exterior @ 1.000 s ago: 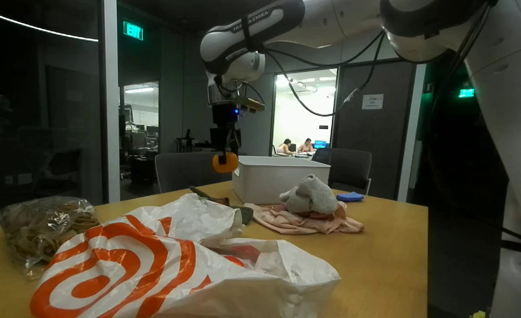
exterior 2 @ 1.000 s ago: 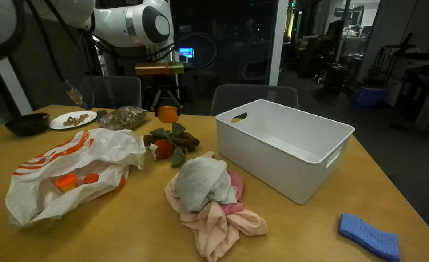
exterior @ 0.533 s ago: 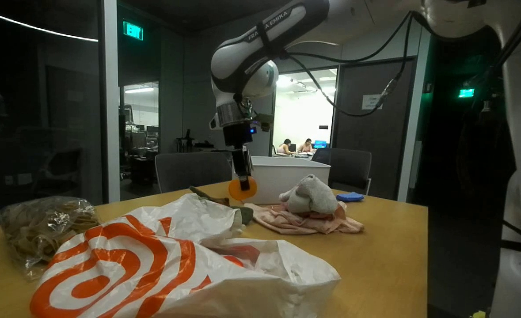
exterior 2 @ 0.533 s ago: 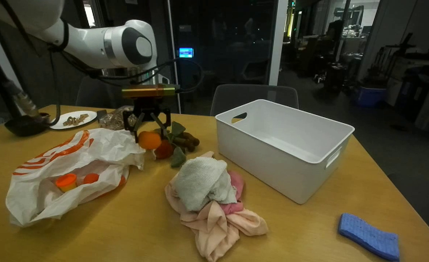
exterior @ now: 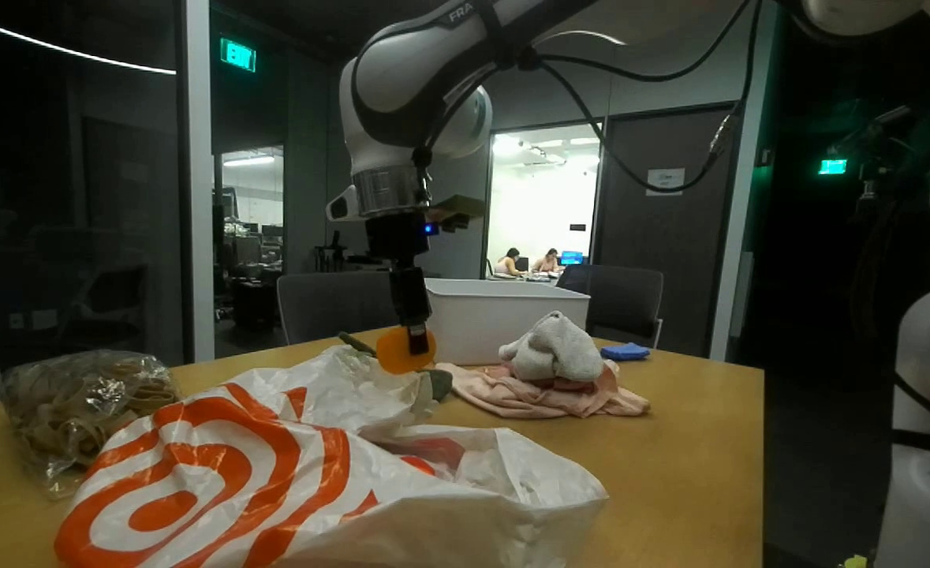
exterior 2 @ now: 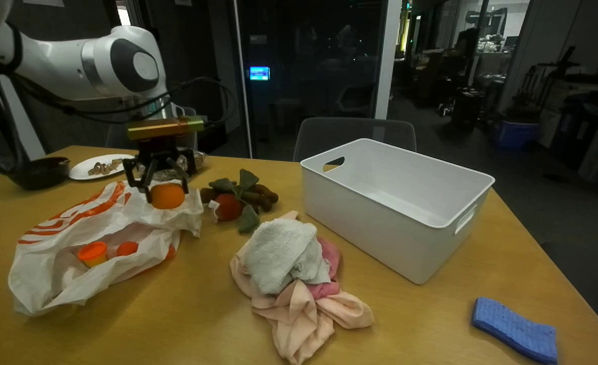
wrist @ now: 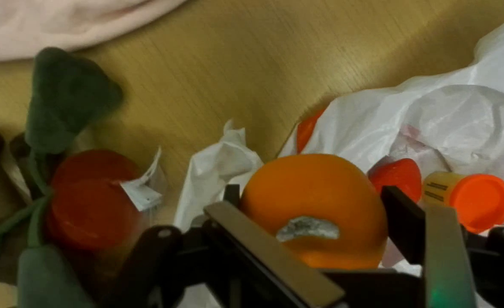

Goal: Put the orange bottle and two of the plush toys into the carrier bag

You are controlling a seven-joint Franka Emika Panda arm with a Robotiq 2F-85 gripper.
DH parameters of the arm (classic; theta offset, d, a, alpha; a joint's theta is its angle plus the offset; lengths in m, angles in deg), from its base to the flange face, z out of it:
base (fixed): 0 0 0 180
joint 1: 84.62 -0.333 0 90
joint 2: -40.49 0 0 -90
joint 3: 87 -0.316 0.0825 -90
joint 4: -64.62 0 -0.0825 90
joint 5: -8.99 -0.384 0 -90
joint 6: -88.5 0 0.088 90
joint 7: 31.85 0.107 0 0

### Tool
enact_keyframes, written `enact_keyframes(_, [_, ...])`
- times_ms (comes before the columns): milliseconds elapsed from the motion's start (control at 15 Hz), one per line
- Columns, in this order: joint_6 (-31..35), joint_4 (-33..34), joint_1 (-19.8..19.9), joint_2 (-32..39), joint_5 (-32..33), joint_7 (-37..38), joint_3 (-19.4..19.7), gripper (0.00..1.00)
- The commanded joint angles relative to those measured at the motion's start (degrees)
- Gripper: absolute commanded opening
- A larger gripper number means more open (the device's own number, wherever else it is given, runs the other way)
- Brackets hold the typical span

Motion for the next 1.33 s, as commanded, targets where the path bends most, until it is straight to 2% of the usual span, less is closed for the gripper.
enact_keyframes(0, [-1.8, -0.5, -1.4, -2.9, -1.1, -4.4, -0.8, 0.56])
enact_keyframes(400, [-10.0, 1.0, -2.4, 1.1, -2.0, -5.2, -0.9, 0.56])
enact_keyframes(867, [-12.1, 1.7, -3.1, 6.0, -1.8, -9.1, -2.4, 0.56])
enact_keyframes(1267, [-13.1, 3.3, -4.7, 9.1, -1.2, -8.6, -4.4, 0.56])
